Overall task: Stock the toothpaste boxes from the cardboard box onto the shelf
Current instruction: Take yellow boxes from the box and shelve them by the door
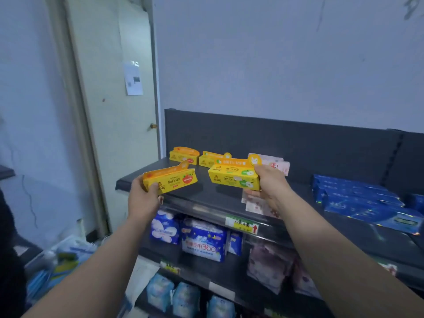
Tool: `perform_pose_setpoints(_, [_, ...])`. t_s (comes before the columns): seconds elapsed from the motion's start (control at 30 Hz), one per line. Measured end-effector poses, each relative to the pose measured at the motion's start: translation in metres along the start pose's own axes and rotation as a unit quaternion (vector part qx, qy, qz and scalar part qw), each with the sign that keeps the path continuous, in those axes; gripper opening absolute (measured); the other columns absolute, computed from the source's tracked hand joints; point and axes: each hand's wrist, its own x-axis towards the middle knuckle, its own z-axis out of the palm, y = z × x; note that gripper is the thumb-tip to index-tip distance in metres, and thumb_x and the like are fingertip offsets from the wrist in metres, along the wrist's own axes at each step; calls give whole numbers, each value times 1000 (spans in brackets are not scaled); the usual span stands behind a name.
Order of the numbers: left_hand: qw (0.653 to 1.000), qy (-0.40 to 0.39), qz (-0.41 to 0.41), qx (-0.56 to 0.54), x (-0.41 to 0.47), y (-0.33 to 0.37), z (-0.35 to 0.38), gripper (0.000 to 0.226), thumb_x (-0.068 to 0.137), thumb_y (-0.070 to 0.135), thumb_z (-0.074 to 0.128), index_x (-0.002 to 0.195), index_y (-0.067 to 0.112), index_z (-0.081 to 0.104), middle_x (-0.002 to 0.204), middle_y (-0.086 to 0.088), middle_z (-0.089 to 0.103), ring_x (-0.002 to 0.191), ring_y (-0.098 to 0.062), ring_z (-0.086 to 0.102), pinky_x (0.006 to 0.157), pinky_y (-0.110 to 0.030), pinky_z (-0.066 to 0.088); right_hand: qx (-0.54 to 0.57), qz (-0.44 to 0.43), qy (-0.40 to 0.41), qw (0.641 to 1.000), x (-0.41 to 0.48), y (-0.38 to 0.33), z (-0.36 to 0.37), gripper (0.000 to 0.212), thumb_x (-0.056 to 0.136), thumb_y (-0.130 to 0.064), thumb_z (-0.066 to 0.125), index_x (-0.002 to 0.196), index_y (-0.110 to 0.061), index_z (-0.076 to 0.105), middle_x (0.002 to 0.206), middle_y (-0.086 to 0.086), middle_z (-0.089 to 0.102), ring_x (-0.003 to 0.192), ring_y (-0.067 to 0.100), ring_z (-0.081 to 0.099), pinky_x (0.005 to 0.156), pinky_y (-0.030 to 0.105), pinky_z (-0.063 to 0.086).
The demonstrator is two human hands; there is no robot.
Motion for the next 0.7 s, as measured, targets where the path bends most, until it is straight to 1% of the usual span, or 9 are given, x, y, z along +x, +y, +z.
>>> perform_pose_setpoints(0.07, [1000,4,-6,3,25,-4,10,39,95,17,52,132,10,45,120,-9,59,109,-27,57,99,-46,47,-13,0,-6,1000,28,0,9,16,100,-25,44,102,-15,57,98,9,66,78,22,67,65,36,58])
perform_pose_setpoints(0.13, [1000,3,-9,6,49,-11,19,40,94,19,54,131,12,45,120,-10,59,109,-29,59,98,-50,47,-19,4,-7,1000,54,1,17,15,100,-24,44,99,-15,56,97,7,65,77,20,66,63,34,57])
perform_pose_setpoints(0.2, [1000,0,-10,15,69,-20,27,41,93,19,54,132,12,43,119,-10,58,108,-30,59,97,-52,48,-22,10,-12,1000,77,5,25,15,100,-23,43,91,-17,53,94,6,65,79,21,66,64,35,56])
perform_pose_setpoints(0.27, [1000,-3,-18,20,85,-27,34,41,94,17,54,133,12,43,117,-10,58,107,-30,59,96,-52,48,-27,23,-14,999,95,10,33,15,100,-22,43,89,-18,53,97,7,67,84,24,67,64,35,56])
perform_pose_setpoints(0.33, [999,-12,-27,24,100,-34,40,40,95,15,52,133,11,43,116,-9,58,107,-29,59,98,-51,47,-28,34,-15,999,110,14,40,16,100,-23,43,88,-18,53,95,7,68,85,24,67,66,36,55])
perform_pose_setpoints(0.43, [998,-33,-26,36,126,-45,48,35,96,13,50,131,11,46,115,-8,58,108,-29,58,98,-52,47,-30,45,-8,999,131,16,49,17,100,-23,43,86,-18,51,90,5,66,87,25,66,74,40,56])
perform_pose_setpoints(0.5, [997,-51,-24,48,146,-53,53,33,96,14,48,129,12,46,116,-9,59,109,-29,58,99,-52,46,-35,53,3,998,147,18,56,18,101,-23,42,86,-18,50,94,6,65,90,26,66,76,41,57])
perform_pose_setpoints(0.7, [989,-124,-46,61,206,-64,74,37,99,10,44,135,11,43,116,-8,57,111,-29,57,101,-49,45,-74,85,43,993,191,27,75,16,100,-22,41,90,-17,53,109,11,64,95,26,65,70,40,59])
